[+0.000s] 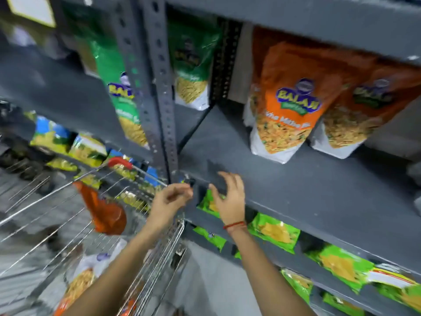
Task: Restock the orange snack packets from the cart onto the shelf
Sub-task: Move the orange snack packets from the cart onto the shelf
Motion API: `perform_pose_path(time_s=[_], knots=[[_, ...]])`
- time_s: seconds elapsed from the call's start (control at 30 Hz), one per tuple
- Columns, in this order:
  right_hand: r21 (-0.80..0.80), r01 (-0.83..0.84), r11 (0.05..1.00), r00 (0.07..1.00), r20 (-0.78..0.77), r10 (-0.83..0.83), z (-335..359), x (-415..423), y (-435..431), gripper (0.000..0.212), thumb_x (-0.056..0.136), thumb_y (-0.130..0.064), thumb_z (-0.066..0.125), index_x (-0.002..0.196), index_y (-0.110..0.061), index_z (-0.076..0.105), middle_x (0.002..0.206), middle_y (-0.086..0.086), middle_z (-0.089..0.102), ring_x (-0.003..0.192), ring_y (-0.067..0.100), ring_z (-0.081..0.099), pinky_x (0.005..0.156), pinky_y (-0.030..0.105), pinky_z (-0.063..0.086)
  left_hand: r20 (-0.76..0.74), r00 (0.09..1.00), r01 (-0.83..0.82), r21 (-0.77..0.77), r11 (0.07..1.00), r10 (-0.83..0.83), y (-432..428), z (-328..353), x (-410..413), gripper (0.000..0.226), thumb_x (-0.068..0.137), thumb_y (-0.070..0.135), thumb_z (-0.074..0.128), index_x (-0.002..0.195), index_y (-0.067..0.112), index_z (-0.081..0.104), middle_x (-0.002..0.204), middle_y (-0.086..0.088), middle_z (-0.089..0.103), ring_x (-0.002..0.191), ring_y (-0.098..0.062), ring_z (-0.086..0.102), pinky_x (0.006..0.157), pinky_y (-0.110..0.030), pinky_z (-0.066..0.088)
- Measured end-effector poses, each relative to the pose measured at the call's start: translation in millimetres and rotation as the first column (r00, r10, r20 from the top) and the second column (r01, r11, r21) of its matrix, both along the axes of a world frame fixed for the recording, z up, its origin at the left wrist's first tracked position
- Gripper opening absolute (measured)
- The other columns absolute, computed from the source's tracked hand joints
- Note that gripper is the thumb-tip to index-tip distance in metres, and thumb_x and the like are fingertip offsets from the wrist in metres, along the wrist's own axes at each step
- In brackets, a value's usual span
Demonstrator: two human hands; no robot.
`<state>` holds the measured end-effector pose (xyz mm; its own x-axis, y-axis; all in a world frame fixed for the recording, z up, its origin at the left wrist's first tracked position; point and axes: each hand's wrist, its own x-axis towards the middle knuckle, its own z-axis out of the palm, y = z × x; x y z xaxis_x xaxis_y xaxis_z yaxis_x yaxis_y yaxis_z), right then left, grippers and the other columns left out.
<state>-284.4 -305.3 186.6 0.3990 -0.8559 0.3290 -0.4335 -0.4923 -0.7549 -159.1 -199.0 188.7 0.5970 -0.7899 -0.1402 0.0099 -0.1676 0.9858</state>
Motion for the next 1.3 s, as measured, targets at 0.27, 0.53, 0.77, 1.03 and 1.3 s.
perform_pose_path(time_s=[0.27, 0.53, 0.77, 1.03, 1.3], knots=[[0.254, -0.488, 0.835, 0.766, -0.333, 0.55, -45, 107, 104, 0.046, 0.082, -0.022, 0.065, 0.123, -0.004, 0.054, 0.132, 0.018, 0.049, 0.125, 0.032, 0.043, 0.105, 0.042, 0.038, 0.123, 0.886, -0.462, 0.145, 0.875, 0.448, 156, -74, 92, 0.013, 0.083, -0.011, 0.055, 0.093, -0.007, 0.063, 0.079, -0.003, 0.063, 0.065, -0.005, 0.06, 0.065, -0.02, 0.05], [0.6, -0.337, 0.726, 0.599, -0.459, 0.657, -107, 182, 157, 0.086, 0.077, -0.036, 0.072, 0.143, -0.006, 0.026, 0.143, 0.02, 0.039, 0.129, 0.033, 0.042, 0.102, 0.04, 0.041, 0.165, 0.942, -0.335, 0.383, 0.861, 0.293, 178, -143, 141, 0.034, 0.083, -0.002, 0.052, 0.116, -0.009, 0.056, 0.109, -0.021, 0.063, 0.1, -0.029, 0.06, 0.083, -0.026, 0.046], [0.462, -0.323, 0.826, 0.799, -0.336, 0.499, -112, 204, 159, 0.012, 0.083, -0.009, 0.058, 0.081, 0.001, 0.065, 0.074, 0.025, 0.063, 0.067, 0.029, 0.057, 0.062, 0.037, 0.045, 0.101, 0.988, -0.149, 0.354, 0.923, 0.12, 168, -162, 148, 0.05, 0.079, -0.023, 0.038, 0.125, -0.007, 0.051, 0.129, -0.028, 0.054, 0.119, -0.037, 0.054, 0.101, -0.045, 0.044], [0.442, -0.443, 0.78, 0.755, -0.284, 0.59, -69, 212, 108, 0.016, 0.086, -0.024, 0.064, 0.088, -0.009, 0.07, 0.08, 0.009, 0.072, 0.072, 0.023, 0.065, 0.068, 0.038, 0.054, -0.071, 0.957, -0.228, 0.42, 0.878, 0.282, 182, -143, 161, 0.104, 0.067, 0.017, 0.081, 0.146, 0.018, 0.014, 0.144, -0.01, 0.037, 0.13, -0.025, 0.037, 0.1, -0.037, 0.038], [0.34, -0.705, 0.623, 0.682, 0.084, 0.726, 48, 170, 74, 0.015, 0.086, -0.008, 0.063, 0.075, -0.019, 0.064, 0.07, -0.011, 0.071, 0.064, -0.003, 0.063, 0.061, 0.016, 0.051, -0.088, 0.991, -0.068, 0.321, 0.945, 0.101, 169, -97, 139, 0.128, 0.052, 0.038, 0.086, 0.148, 0.022, 0.003, 0.157, -0.012, 0.017, 0.143, -0.028, 0.02, 0.116, -0.045, 0.023]])
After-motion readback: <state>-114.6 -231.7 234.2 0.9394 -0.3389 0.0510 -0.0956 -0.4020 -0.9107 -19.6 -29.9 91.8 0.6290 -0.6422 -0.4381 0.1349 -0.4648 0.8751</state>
